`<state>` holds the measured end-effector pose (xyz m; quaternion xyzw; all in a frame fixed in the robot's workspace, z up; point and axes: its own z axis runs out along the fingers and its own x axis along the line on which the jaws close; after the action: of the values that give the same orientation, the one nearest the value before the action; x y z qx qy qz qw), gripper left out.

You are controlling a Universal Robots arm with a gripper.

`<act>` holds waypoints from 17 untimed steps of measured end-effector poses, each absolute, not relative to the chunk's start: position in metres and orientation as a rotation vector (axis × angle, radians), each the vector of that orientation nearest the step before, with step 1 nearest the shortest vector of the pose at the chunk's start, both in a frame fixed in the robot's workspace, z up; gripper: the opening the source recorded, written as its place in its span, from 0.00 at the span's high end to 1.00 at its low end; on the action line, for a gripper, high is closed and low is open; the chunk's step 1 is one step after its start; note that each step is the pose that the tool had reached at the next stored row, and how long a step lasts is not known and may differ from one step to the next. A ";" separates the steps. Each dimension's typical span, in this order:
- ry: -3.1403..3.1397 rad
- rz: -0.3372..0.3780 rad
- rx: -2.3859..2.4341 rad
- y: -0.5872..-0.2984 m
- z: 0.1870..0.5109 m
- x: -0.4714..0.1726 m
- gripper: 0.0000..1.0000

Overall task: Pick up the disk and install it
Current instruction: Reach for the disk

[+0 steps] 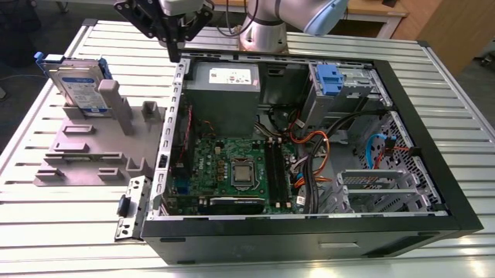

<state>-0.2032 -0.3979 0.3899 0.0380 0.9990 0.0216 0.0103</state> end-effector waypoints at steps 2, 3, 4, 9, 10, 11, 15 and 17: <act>3.118 0.067 0.118 -0.398 0.390 -0.204 0.89; 3.118 0.067 0.118 -0.397 0.390 -0.205 0.89; 3.118 0.067 0.118 -0.397 0.390 -0.206 0.89; 3.118 0.067 0.118 -0.394 0.390 -0.214 0.89; 3.118 0.067 0.118 -0.394 0.390 -0.215 0.89; 3.118 0.067 0.118 -0.394 0.390 -0.216 0.89; 3.119 0.067 0.118 -0.394 0.389 -0.219 0.89; 3.119 0.067 0.118 -0.394 0.389 -0.220 0.89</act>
<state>-0.2200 -0.3939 0.3893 0.0380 0.9990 0.0216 0.0100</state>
